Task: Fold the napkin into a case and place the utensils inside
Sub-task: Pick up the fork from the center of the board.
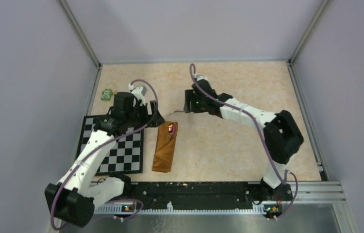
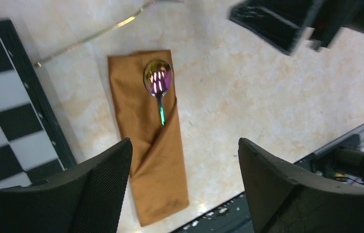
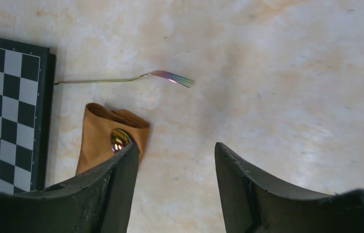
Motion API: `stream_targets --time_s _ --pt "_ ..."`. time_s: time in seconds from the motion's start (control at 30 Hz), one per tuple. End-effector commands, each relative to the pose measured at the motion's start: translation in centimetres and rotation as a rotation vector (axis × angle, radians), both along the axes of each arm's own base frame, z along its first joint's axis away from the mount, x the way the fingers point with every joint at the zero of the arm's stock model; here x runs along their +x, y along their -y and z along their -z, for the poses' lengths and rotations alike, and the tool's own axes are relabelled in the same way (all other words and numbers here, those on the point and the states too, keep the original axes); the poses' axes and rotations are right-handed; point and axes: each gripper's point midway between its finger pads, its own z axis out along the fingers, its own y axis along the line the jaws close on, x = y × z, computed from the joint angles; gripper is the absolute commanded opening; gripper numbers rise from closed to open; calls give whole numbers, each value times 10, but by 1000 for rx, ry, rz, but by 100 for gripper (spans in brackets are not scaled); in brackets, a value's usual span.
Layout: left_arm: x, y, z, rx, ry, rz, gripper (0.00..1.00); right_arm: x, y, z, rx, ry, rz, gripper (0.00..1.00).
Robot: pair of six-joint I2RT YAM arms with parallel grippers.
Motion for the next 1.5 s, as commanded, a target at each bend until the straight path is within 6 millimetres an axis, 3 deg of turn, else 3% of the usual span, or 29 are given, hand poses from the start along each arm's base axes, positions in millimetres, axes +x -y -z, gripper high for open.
stream_targets --time_s 0.0,0.13,0.23,0.33,0.57,0.93,1.13,1.3,1.47 --pt "34 -4 -16 172 163 156 83 2 52 -57 134 139 -51 58" --pt "66 9 -17 232 332 303 81 -17 100 -56 167 160 -28 57" --pt "87 26 -8 243 434 432 77 -37 122 -53 191 156 -37 55" --pt "111 51 27 226 353 617 70 -74 125 -51 262 141 -111 52" --pt "150 61 72 395 280 714 59 -106 141 -50 264 154 -129 52" --pt "158 66 125 573 245 773 51 -112 160 -74 226 262 -117 52" --pt "168 69 137 588 246 784 40 -112 164 -70 208 257 -109 52" --pt "173 70 149 597 231 793 37 -115 166 -65 206 249 -102 52" --pt "179 72 150 602 246 788 20 -115 166 -63 206 242 -101 52"
